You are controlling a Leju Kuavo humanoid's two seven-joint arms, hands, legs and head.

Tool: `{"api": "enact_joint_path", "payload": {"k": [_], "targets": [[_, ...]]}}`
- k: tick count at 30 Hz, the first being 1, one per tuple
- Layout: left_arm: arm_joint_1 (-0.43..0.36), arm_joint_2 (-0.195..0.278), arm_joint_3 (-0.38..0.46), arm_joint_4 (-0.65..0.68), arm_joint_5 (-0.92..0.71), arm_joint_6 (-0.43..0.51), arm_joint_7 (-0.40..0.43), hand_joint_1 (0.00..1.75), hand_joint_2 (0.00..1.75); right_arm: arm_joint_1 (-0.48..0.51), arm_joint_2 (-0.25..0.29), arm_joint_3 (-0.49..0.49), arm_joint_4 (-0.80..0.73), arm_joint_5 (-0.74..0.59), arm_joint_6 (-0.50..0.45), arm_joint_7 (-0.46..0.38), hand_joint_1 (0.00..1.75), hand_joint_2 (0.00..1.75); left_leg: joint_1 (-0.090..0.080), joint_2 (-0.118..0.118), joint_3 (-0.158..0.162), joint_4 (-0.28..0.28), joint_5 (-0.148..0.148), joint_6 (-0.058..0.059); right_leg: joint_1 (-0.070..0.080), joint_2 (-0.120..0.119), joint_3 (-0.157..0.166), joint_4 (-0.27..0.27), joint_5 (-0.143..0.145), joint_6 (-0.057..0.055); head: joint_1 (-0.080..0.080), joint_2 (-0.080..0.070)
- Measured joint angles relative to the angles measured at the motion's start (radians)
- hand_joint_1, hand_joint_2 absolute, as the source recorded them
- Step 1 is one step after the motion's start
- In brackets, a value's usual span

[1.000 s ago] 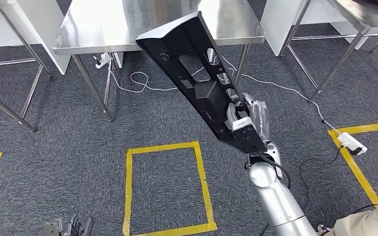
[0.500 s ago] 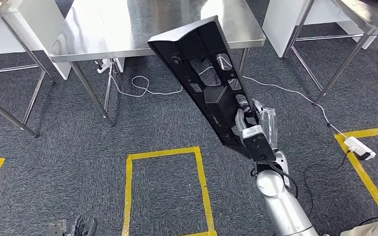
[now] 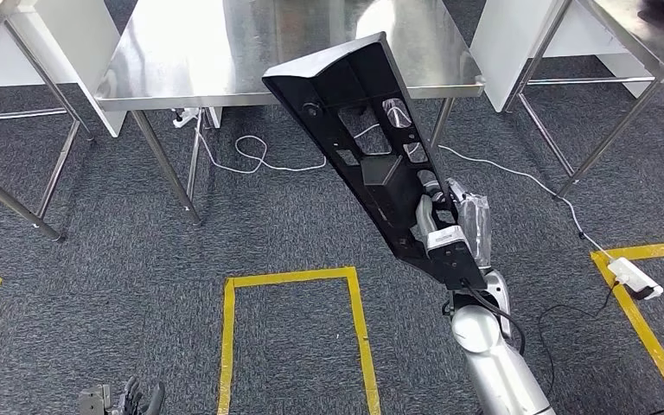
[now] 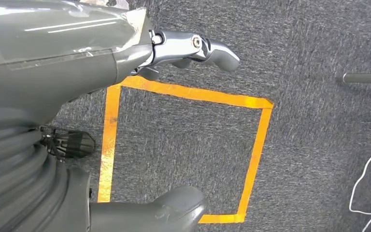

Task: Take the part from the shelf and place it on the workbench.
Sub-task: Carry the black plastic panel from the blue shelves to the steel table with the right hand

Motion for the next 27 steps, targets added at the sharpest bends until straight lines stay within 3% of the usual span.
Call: {"api": "enact_joint_path", "payload": {"k": [1,2,4,6,8,11,14,15,16,17,19,20,22,25,27], "targets": [[0.001,0.000,0.000,0.000,0.000,0.000,0.000,0.00,1.75,0.004,-0.001,-0.001,0.000,0.004,-0.001,0.001,1.75,1.75,0.000,-0.003,0.007,0.000,-0.006,-0.001,0.000,0.000,-0.012,0.001,0.015,0.008,0.000,0.000],[0.001,0.000,0.000,0.000,-0.001,0.000,0.001,0.00,1.75,0.006,-0.002,-0.002,-0.002,0.007,-0.001,0.002,1.75,1.75,0.000,-0.005,0.015,0.001,-0.012,-0.003,-0.001,0.000,-0.004,-0.036,0.044,0.018,0.001,0.000],[0.002,-0.001,0.000,0.000,-0.001,-0.001,0.001,0.00,1.75,0.005,-0.005,-0.004,-0.006,0.019,-0.001,0.007,1.75,1.75,-0.003,-0.009,0.028,0.004,-0.027,-0.012,-0.002,-0.001,0.045,-0.173,0.120,0.034,0.002,0.000],[0.001,0.000,0.000,0.000,0.000,-0.001,0.002,0.00,1.75,0.000,-0.008,-0.004,-0.010,0.034,-0.001,0.015,1.75,1.75,-0.008,-0.011,0.035,0.013,-0.045,-0.023,-0.005,-0.001,0.082,-0.268,0.165,0.026,0.000,0.000],[0.001,0.002,0.000,0.000,0.000,-0.001,0.003,0.00,1.75,-0.011,-0.014,-0.005,-0.012,0.049,-0.001,0.024,1.75,1.75,-0.009,-0.011,0.036,0.019,-0.059,-0.032,-0.005,-0.002,0.090,-0.285,0.170,0.006,-0.003,0.000],[0.003,0.004,0.001,0.001,0.000,-0.002,0.000,0.00,1.75,-0.039,-0.029,-0.008,-0.015,0.092,-0.007,0.038,1.75,1.75,-0.002,-0.005,0.021,0.063,-0.087,-0.048,-0.013,0.001,0.101,-0.287,0.161,-0.011,-0.004,0.000],[0.008,0.004,0.001,0.002,0.000,0.000,-0.006,0.00,1.75,-0.073,-0.058,-0.014,-0.023,0.124,-0.012,0.053,1.75,1.75,0.006,0.002,-0.080,0.238,-0.150,-0.067,-0.012,0.001,0.117,-0.287,0.147,-0.026,-0.005,0.000],[0.011,0.004,0.001,0.002,0.000,0.000,-0.008,0.00,1.75,-0.087,-0.070,-0.017,-0.024,0.124,-0.010,0.060,1.75,1.75,0.008,0.002,-0.114,0.283,-0.156,-0.070,-0.012,0.002,0.122,-0.287,0.143,-0.027,-0.006,0.000],[0.015,0.004,0.001,0.003,0.001,0.000,-0.009,0.00,1.75,-0.106,-0.085,-0.021,-0.024,0.125,-0.008,0.068,1.75,1.75,0.010,0.003,-0.134,0.294,-0.141,-0.071,-0.012,0.002,0.128,-0.287,0.137,-0.027,-0.006,0.000],[0.017,0.005,0.001,0.003,0.001,0.000,-0.011,0.00,1.75,-0.129,-0.101,-0.025,-0.024,0.130,-0.008,0.076,1.75,1.75,0.012,0.004,-0.135,0.268,-0.108,-0.070,-0.013,0.003,0.136,-0.287,0.130,-0.025,-0.006,0.000],[0.019,0.007,0.002,0.004,0.001,0.000,-0.013,0.00,1.75,-0.188,-0.139,-0.033,-0.024,0.152,-0.016,0.097,1.75,1.75,0.015,0.007,-0.096,0.144,-0.020,-0.066,-0.015,0.004,0.155,-0.288,0.116,-0.017,-0.006,0.000],[0.018,0.008,0.003,0.005,0.001,0.000,-0.014,0.00,1.75,-0.223,-0.159,-0.037,-0.022,0.169,-0.022,0.110,1.75,1.75,0.012,0.008,-0.074,0.089,0.008,-0.064,-0.013,0.004,0.162,-0.288,0.110,-0.012,-0.006,0.000],[0.019,0.010,0.009,0.006,0.004,0.000,-0.017,0.00,1.75,-0.305,-0.191,-0.043,-0.005,0.209,-0.027,0.140,1.75,1.75,0.004,0.007,-0.055,0.042,0.019,-0.055,-0.010,0.004,0.165,-0.290,0.103,0.000,-0.006,0.000],[0.018,0.011,0.019,0.008,0.010,-0.002,-0.020,0.00,1.75,-0.425,-0.219,-0.042,0.051,0.275,-0.029,0.191,1.75,1.75,-0.003,0.005,-0.044,0.028,0.015,-0.031,-0.007,0.002,0.166,-0.294,0.096,0.017,-0.006,0.000],[0.016,0.013,0.024,0.009,0.014,-0.003,-0.019,0.00,1.75,-0.487,-0.226,-0.038,0.101,0.308,-0.036,0.214,1.75,1.75,-0.002,0.003,-0.028,0.012,0.016,-0.013,-0.004,-0.001,0.138,-0.241,0.075,0.018,-0.003,0.000]]}}
